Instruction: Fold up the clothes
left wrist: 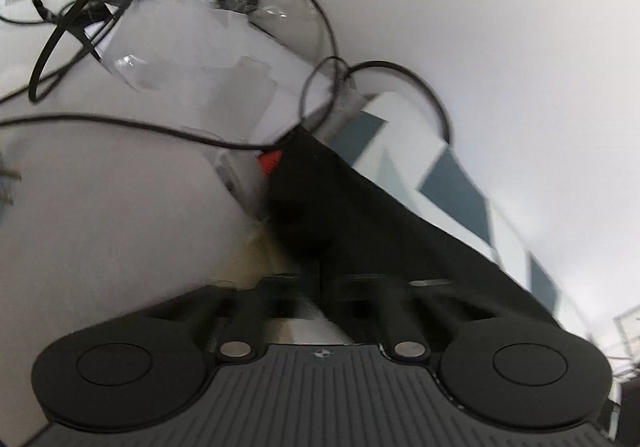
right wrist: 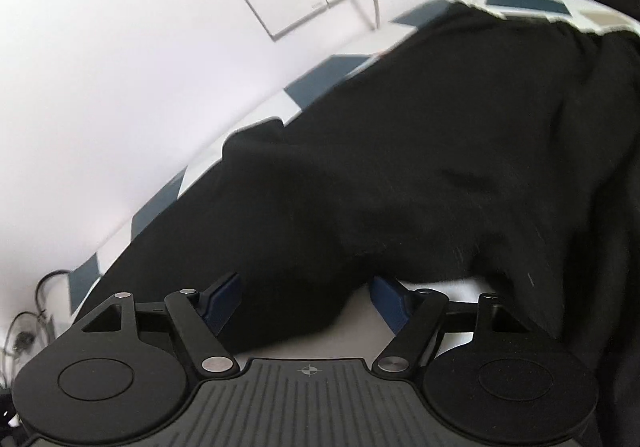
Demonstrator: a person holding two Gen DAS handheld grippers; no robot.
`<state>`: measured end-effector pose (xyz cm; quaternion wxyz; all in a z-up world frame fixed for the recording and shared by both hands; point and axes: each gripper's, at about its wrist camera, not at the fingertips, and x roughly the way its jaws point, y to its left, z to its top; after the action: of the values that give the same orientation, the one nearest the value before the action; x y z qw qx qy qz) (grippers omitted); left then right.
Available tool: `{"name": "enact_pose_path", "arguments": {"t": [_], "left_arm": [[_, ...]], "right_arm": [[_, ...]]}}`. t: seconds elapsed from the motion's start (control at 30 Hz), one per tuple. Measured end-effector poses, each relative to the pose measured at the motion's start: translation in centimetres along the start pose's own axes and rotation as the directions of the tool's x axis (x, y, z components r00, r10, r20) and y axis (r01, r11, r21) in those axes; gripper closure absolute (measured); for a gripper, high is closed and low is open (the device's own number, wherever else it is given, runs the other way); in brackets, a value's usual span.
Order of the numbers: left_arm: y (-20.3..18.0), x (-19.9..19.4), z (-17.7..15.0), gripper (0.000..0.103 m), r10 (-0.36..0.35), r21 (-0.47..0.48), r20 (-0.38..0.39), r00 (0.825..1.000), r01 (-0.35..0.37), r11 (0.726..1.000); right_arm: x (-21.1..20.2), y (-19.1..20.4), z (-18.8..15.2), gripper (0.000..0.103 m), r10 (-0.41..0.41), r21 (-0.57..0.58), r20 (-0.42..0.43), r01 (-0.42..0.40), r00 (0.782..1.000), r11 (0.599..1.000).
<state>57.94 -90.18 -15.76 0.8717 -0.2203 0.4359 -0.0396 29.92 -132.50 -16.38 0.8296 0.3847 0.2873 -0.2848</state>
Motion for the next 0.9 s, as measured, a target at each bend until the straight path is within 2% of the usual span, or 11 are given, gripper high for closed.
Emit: {"name": "enact_pose_path", "arguments": {"t": [0.03, 0.07, 0.23, 0.43, 0.47, 0.6, 0.63, 0.67, 0.77, 0.8, 0.9], "left_arm": [[-0.1, -0.3, 0.4, 0.101, 0.003, 0.019, 0.029, 1.000, -0.004, 1.000], [-0.2, -0.6, 0.9, 0.101, 0.006, 0.038, 0.058, 0.998, -0.008, 0.999], [0.4, -1.8, 3.0, 0.101, 0.005, 0.085, 0.084, 0.996, -0.012, 0.996], [2.5, -1.9, 1.9, 0.100, 0.045, 0.067, 0.042, 0.998, -0.047, 0.997], [2.7, -1.9, 1.6, 0.100, 0.054, 0.076, 0.029, 0.998, -0.056, 0.996], [2.5, -3.0, 0.5, 0.089, 0.101, 0.135, 0.004, 0.995, -0.100, 0.986], [2.2, -3.7, 0.3, 0.080, 0.116, 0.147, 0.021, 0.993, -0.118, 0.982], [1.7, -4.6, 0.0, 0.077, 0.132, 0.161, 0.059, 0.989, -0.140, 0.977], [-0.5, -7.2, -1.2, 0.076, 0.063, 0.245, 0.183, 0.981, -0.107, 0.964], [-1.8, -7.1, -1.7, 0.076, 0.021, 0.290, 0.171, 0.985, -0.071, 0.954], [-6.0, -6.1, -3.5, 0.076, -0.099, 0.425, 0.082, 0.992, 0.055, 0.904]], "right_arm": [[0.3, 0.0, 0.4, 0.067, -0.010, 0.004, -0.002, 0.010, 1.000, 1.000], [0.7, -0.2, 0.9, 0.099, -0.016, 0.009, -0.016, 0.016, 1.000, 1.000], [-0.7, -0.7, 1.6, 0.098, -0.011, 0.037, -0.036, 0.012, 0.999, 0.999], [-2.1, -0.1, 0.2, 0.098, -0.042, 0.027, -0.076, 0.044, 0.996, 0.999], [-2.3, -0.1, 0.0, 0.097, -0.050, 0.016, -0.083, 0.051, 0.995, 0.999], [-3.6, -0.2, 0.0, 0.066, -0.078, -0.015, -0.090, 0.077, 0.993, 0.997], [-4.4, -0.2, 0.2, 0.066, -0.078, -0.020, -0.065, 0.076, 0.995, 0.997], [-5.2, -0.2, 0.5, 0.065, -0.074, -0.027, -0.035, 0.073, 0.997, 0.997], [-6.5, -0.3, 3.0, 0.044, -0.078, -0.049, 0.079, 0.082, 0.994, 0.995], [-6.5, -0.6, 4.4, 0.037, -0.086, -0.052, 0.121, 0.093, 0.989, 0.994], [-4.8, -2.5, 9.5, 0.033, -0.143, -0.019, 0.199, 0.150, 0.969, 0.988]]}}
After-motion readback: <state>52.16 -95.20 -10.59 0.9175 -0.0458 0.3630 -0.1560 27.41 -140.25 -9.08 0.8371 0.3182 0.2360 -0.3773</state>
